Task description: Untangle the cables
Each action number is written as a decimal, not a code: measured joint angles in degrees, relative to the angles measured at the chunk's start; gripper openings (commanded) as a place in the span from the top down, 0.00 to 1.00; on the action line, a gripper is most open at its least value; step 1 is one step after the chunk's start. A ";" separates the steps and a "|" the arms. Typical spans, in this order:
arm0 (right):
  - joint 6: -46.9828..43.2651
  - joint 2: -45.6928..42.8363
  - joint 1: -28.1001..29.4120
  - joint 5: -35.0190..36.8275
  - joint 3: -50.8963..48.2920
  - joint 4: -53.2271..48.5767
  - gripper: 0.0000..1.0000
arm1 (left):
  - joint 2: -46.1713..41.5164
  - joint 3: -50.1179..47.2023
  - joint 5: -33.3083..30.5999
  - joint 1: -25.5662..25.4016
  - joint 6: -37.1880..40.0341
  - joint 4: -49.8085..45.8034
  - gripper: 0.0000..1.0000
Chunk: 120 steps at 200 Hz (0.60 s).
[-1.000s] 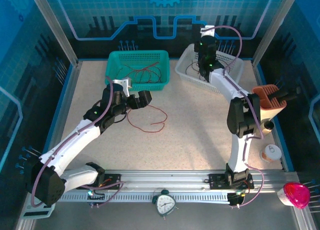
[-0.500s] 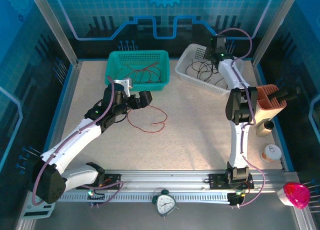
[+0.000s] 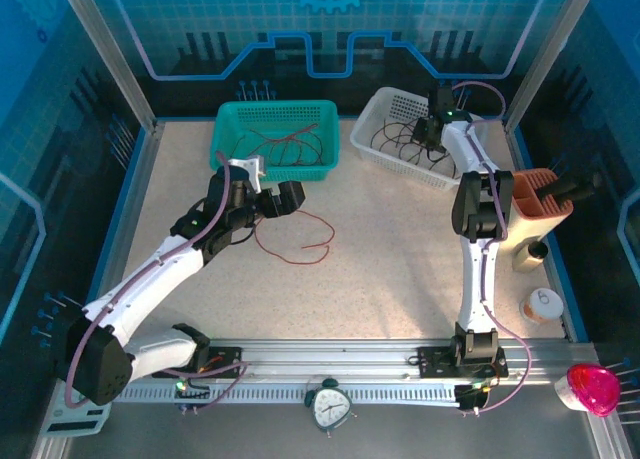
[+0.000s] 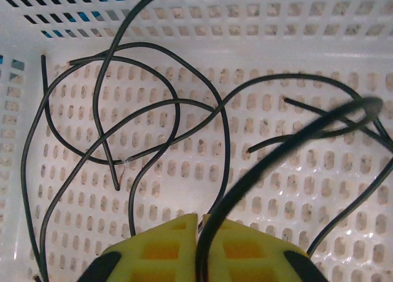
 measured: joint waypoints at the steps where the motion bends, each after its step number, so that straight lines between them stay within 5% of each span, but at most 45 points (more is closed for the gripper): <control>1: 0.26 0.00 0.00 -0.07 0.00 -0.02 0.81 | 0.00 0.00 0.02 0.00 0.00 -0.04 0.01; 57: 0.96 -1.25 0.02 -1.97 -0.70 -1.07 0.53 | -1.25 -0.02 -0.44 0.00 0.04 -1.40 0.01; 120: 1.49 -14.23 0.85 -2.62 -5.55 0.92 0.46 | -1.64 -0.02 -0.85 0.00 0.20 -1.68 0.01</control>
